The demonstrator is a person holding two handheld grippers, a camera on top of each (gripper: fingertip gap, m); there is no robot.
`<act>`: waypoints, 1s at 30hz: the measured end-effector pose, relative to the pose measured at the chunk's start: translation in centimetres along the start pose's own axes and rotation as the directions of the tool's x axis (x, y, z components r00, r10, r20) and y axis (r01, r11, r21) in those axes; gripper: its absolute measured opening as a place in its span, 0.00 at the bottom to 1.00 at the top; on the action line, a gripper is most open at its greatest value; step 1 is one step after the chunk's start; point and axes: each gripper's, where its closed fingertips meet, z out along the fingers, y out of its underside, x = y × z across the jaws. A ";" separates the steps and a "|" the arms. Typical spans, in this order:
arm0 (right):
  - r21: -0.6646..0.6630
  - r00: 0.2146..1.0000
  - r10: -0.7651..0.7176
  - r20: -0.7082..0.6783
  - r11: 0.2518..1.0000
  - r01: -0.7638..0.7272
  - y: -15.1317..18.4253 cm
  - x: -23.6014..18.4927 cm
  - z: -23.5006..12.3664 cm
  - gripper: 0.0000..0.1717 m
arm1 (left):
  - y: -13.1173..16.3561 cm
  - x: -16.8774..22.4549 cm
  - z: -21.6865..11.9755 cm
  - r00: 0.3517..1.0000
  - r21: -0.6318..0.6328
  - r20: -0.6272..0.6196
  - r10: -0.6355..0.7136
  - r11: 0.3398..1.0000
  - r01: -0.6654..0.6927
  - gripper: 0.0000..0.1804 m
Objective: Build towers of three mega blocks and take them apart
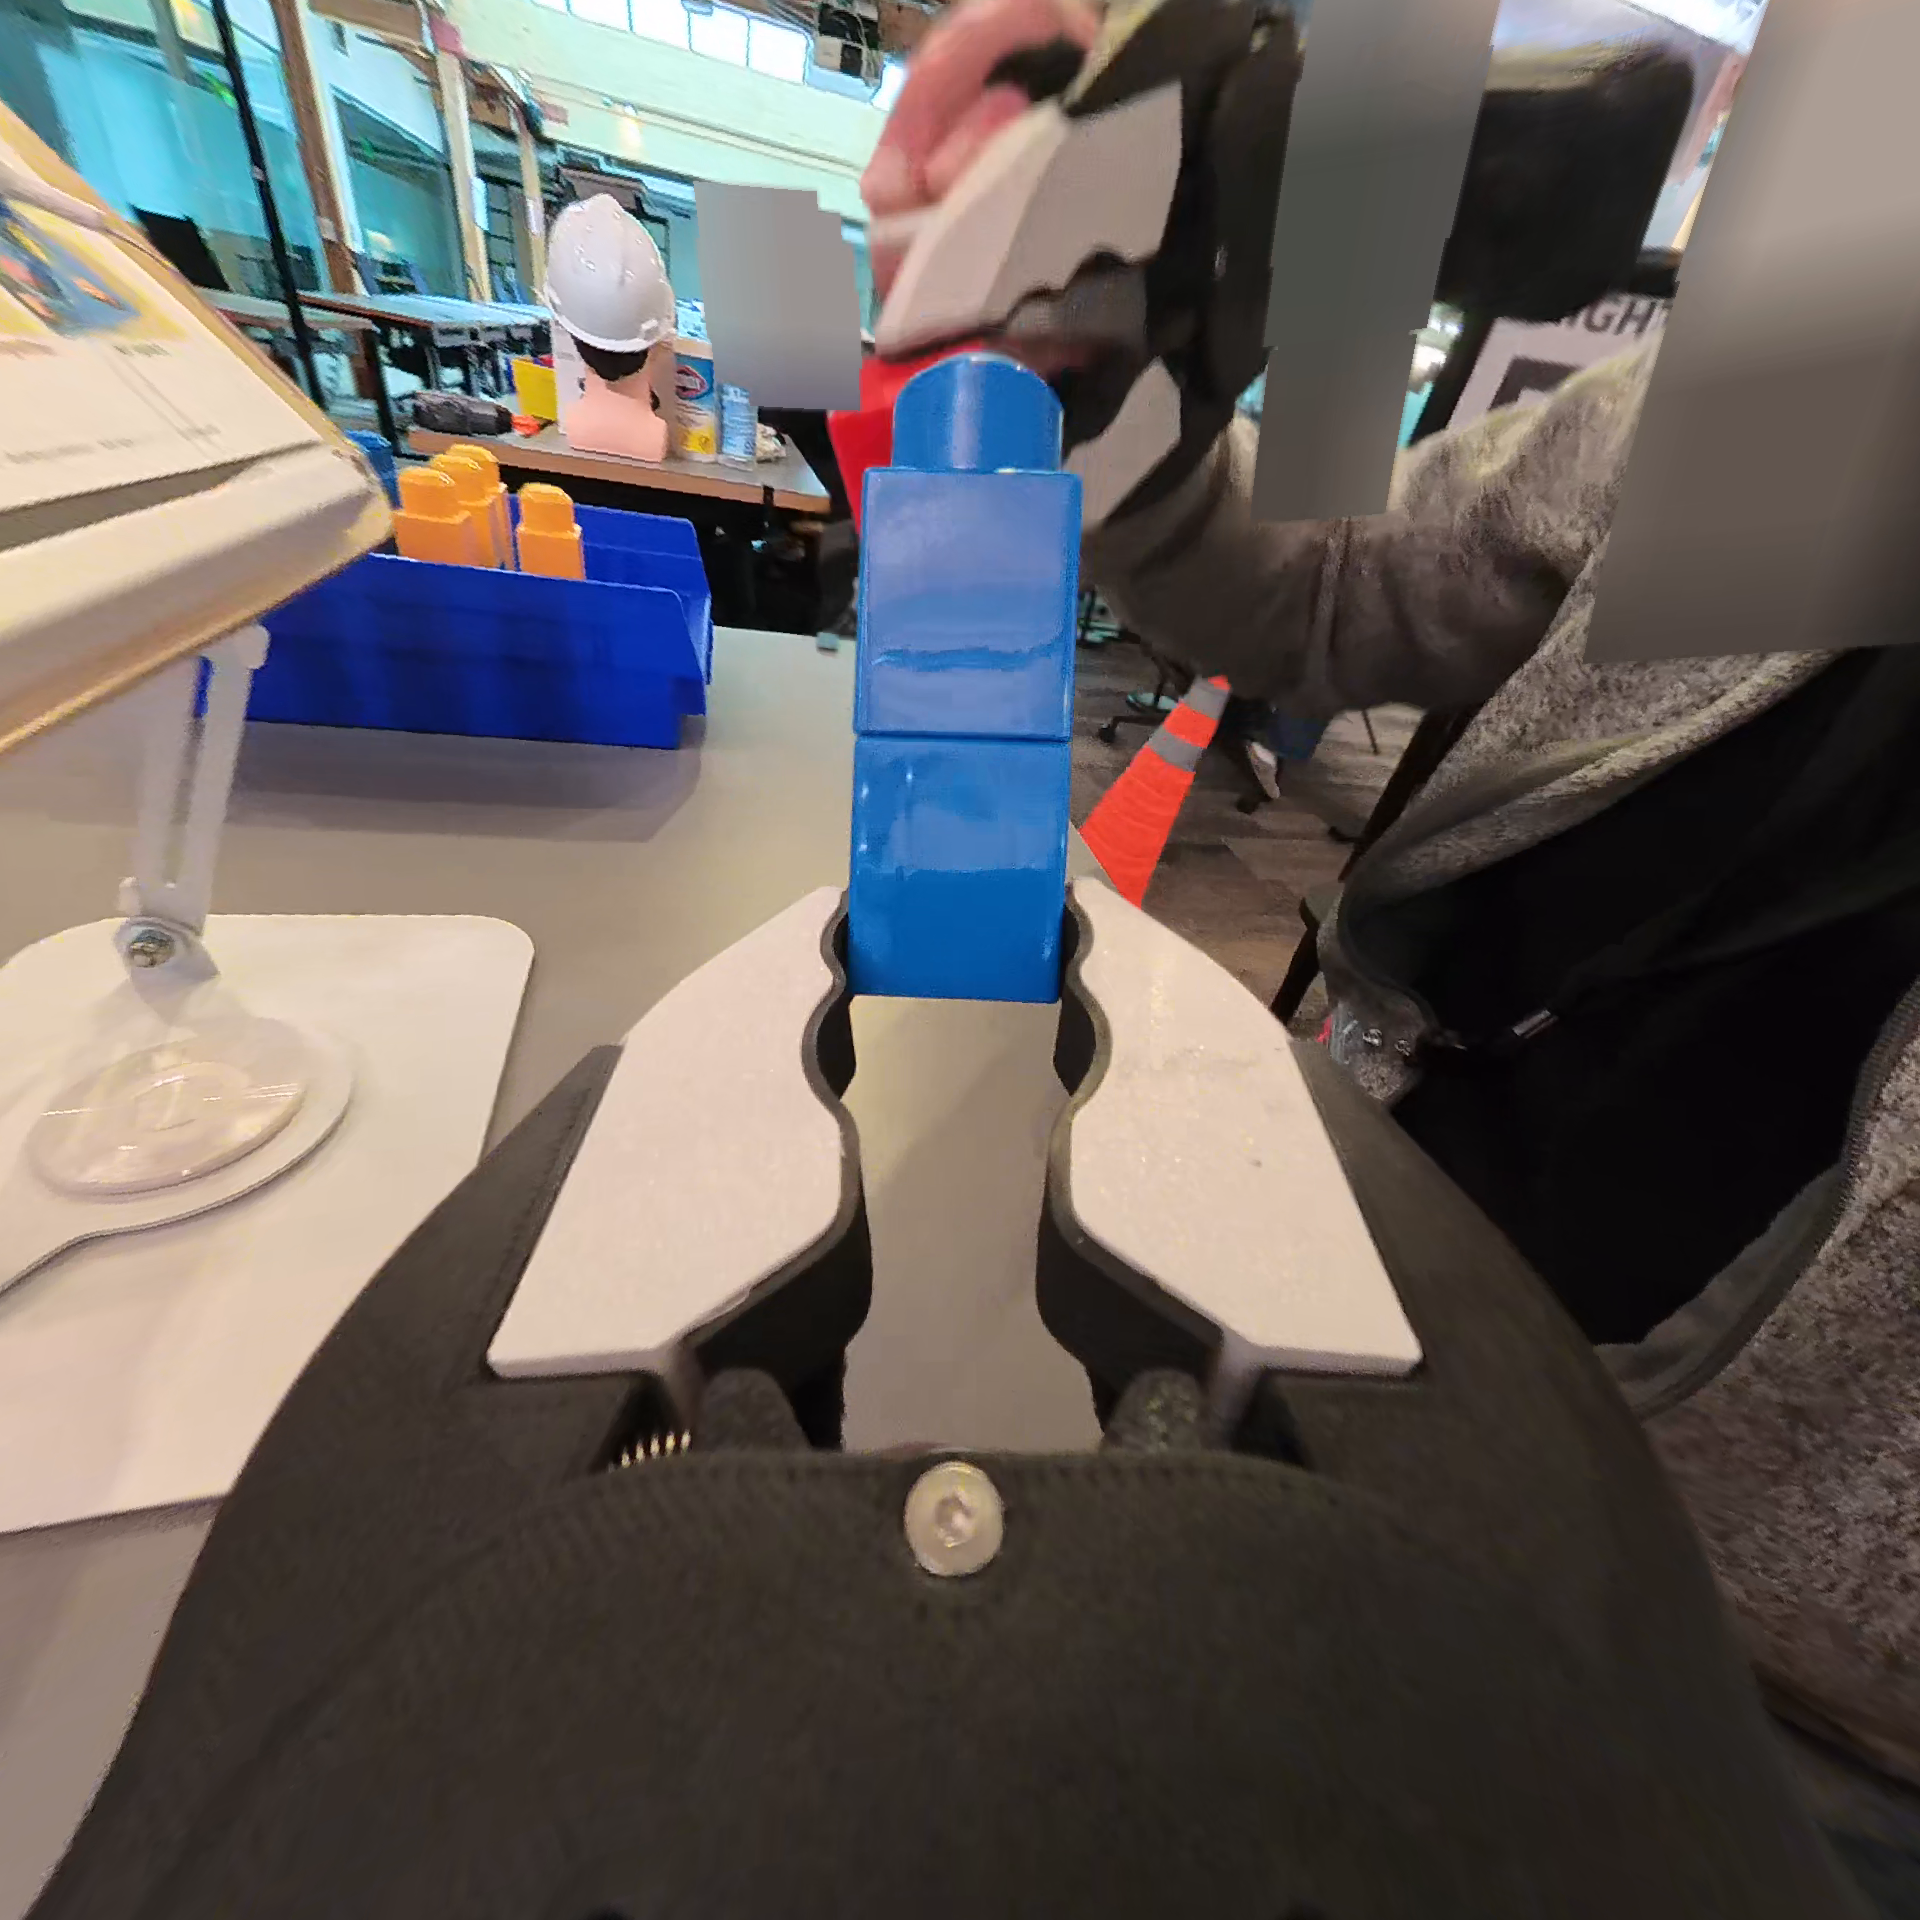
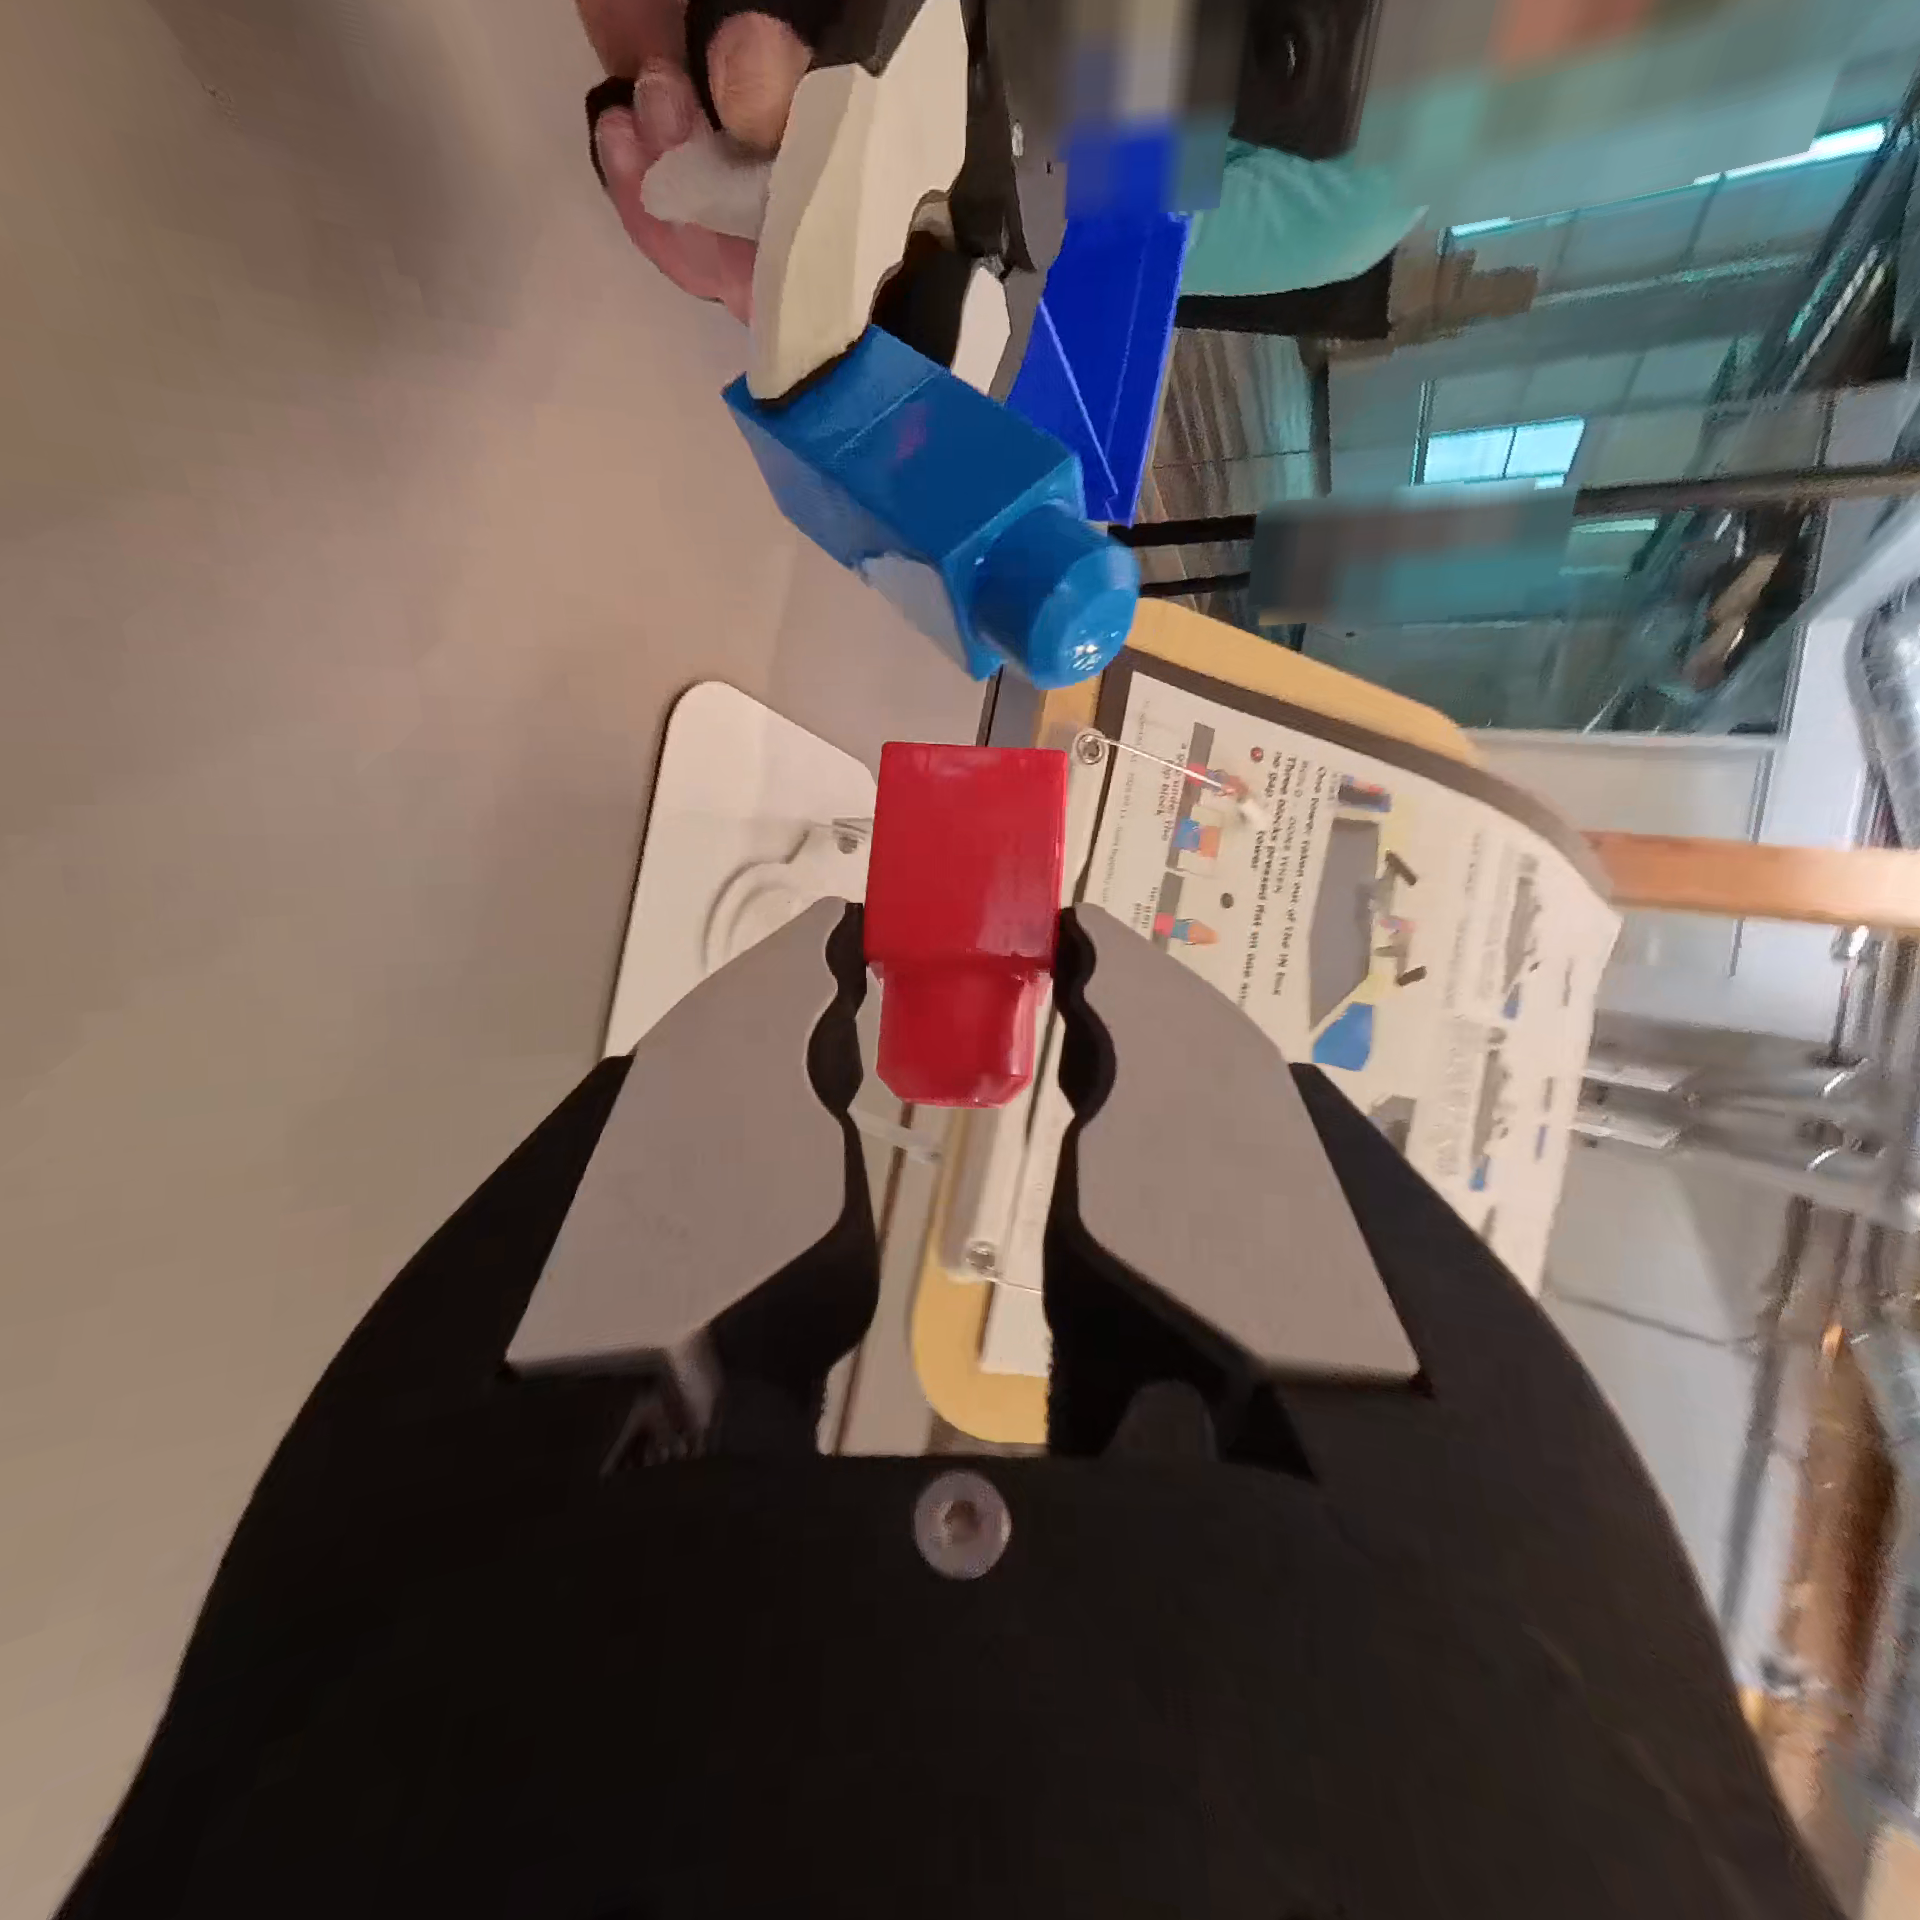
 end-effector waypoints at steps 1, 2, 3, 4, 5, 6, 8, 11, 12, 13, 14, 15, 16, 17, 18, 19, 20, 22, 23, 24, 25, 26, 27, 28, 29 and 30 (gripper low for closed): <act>0.002 0.998 -0.054 0.011 0.999 0.054 -0.2 0.2 -0.3 0.21 | 0.2 0.2 0.3 1.000 -0.012 -0.012 0.001 1.000 -0.001 0.20; 0.014 0.995 -0.101 0.023 0.995 0.101 -0.5 0.4 -0.6 0.21 | 0.4 0.4 0.6 1.000 -0.019 -0.027 -0.003 1.000 0.002 0.20; 0.021 0.990 -0.133 0.040 0.991 0.132 -0.8 0.5 -0.7 0.21 | 0.6 0.6 0.8 0.999 -0.025 -0.040 -0.005 1.000 0.004 0.20; 0.018 0.985 -0.165 0.051 0.986 0.164 -1.0 0.5 -0.9 0.21 | 0.8 0.7 1.0 0.999 -0.033 -0.049 -0.006 0.999 0.005 0.20; 0.014 0.978 -0.199 0.063 0.980 0.198 -1.2 0.5 -1.0 0.21 | 1.0 0.8 1.1 0.998 -0.046 -0.060 -0.009 0.999 0.006 0.20; 0.015 0.971 -0.223 0.081 0.975 0.223 -1.4 0.4 -1.1 0.21 | 1.2 1.0 1.3 0.998 -0.056 -0.068 -0.008 0.998 0.004 0.20; 0.024 0.959 -0.255 0.120 0.967 0.254 -1.7 0.0 -1.2 0.21 | 1.5 1.1 1.5 0.997 -0.067 -0.082 -0.015 0.998 0.009 0.20; 0.023 0.942 -0.294 0.163 0.956 0.294 -1.8 -0.7 -1.2 0.21 | 1.9 1.2 1.7 0.995 -0.082 -0.096 -0.023 0.997 0.015 0.19; 0.027 0.939 -0.295 0.176 0.955 0.295 -1.9 -0.9 -1.1 0.21 | 2.1 1.2 1.8 0.995 -0.093 -0.094 -0.019 0.996 0.010 0.20; 0.034 0.936 -0.298 0.186 0.954 0.297 -2.0 -1.2 -1.0 0.21 | 2.2 1.2 1.9 0.996 -0.107 -0.091 -0.019 0.994 0.009 0.20; 0.029 0.932 -0.306 0.195 0.952 0.306 -2.0 -1.4 -0.9 0.21 | 2.3 1.3 2.0 0.995 -0.113 -0.096 -0.022 0.994 0.011 0.20; 0.023 0.927 -0.314 0.203 0.948 0.316 -1.9 -1.6 -0.7 0.21 | 2.6 1.1 2.2 0.996 -0.126 -0.087 -0.021 0.992 0.010 0.20; 0.020 0.922 -0.322 0.214 0.945 0.325 -1.9 -1.9 -0.6 0.21 | 2.8 1.0 2.3 0.997 -0.140 -0.077 -0.017 0.990 0.006 0.20; 0.017 0.919 -0.329 0.219 0.943 0.333 -1.9 -2.0 -0.5 0.21 | 2.8 1.1 2.5 0.997 -0.143 -0.081 -0.015 0.990 0.004 0.19; 0.021 0.916 -0.333 0.223 0.941 0.337 -1.9 -2.1 -0.5 0.21 | 2.8 1.2 2.6 0.997 -0.145 -0.080 -0.011 0.989 -0.001 0.19; 0.025 0.913 -0.337 0.228 0.940 0.341 -2.1 -2.3 -0.5 0.21 | 2.9 1.2 2.6 0.997 -0.153 -0.078 -0.005 0.988 -0.007 0.19; 0.023 0.910 -0.346 0.230 0.936 0.350 -2.1 -2.3 -0.5 0.21 | 2.9 1.3 2.6 0.997 -0.155 -0.079 -0.004 0.988 -0.008 0.20; 0.018 0.905 -0.360 0.227 0.931 0.366 -2.1 -2.4 -0.6 0.21 | 2.8 1.2 2.6 0.998 -0.155 -0.069 0.005 0.988 -0.016 0.19; 0.015 0.905 -0.355 0.234 0.932 0.362 -2.1 -2.4 -0.6 0.21 | 2.8 1.2 2.7 0.998 -0.160 -0.065 0.009 0.987 -0.019 0.19; 0.010 0.904 -0.359 0.235 0.930 0.367 -2.1 -2.4 -0.6 0.21 | 2.9 1.1 2.7 0.998 -0.163 -0.058 0.016 0.986 -0.025 0.19; 0.008 0.904 -0.360 0.232 0.930 0.368 -2.1 -2.4 -0.5 0.21 | 2.8 1.1 2.7 0.998 -0.160 -0.056 0.017 0.987 -0.026 0.19; 0.010 0.906 -0.354 0.233 0.932 0.362 -2.1 -2.4 -0.5 0.21 | 2.8 1.1 2.7 0.998 -0.162 -0.056 0.019 0.986 -0.028 0.19; 0.011 0.907 -0.351 0.232 0.933 0.359 -2.1 -2.4 -0.5 0.21 | 2.9 1.1 2.7 0.998 -0.166 -0.051 0.023 0.986 -0.031 0.19; 0.011 0.908 -0.352 0.229 0.933 0.359 -2.1 -2.5 -0.4 0.21 | 2.9 1.0 2.6 0.999 -0.169 -0.047 0.024 0.985 -0.032 0.19; 0.011 0.908 -0.352 0.227 0.933 0.359 -2.1 -2.6 -0.3 0.21 | 3.0 0.9 2.6 0.999 -0.172 -0.043 0.024 0.985 -0.031 0.19; 0.010 0.906 -0.354 0.232 0.932 0.361 -2.0 -2.8 -0.2 0.21 | 3.1 0.8 2.6 0.999 -0.178 -0.036 0.024 0.984 -0.030 0.19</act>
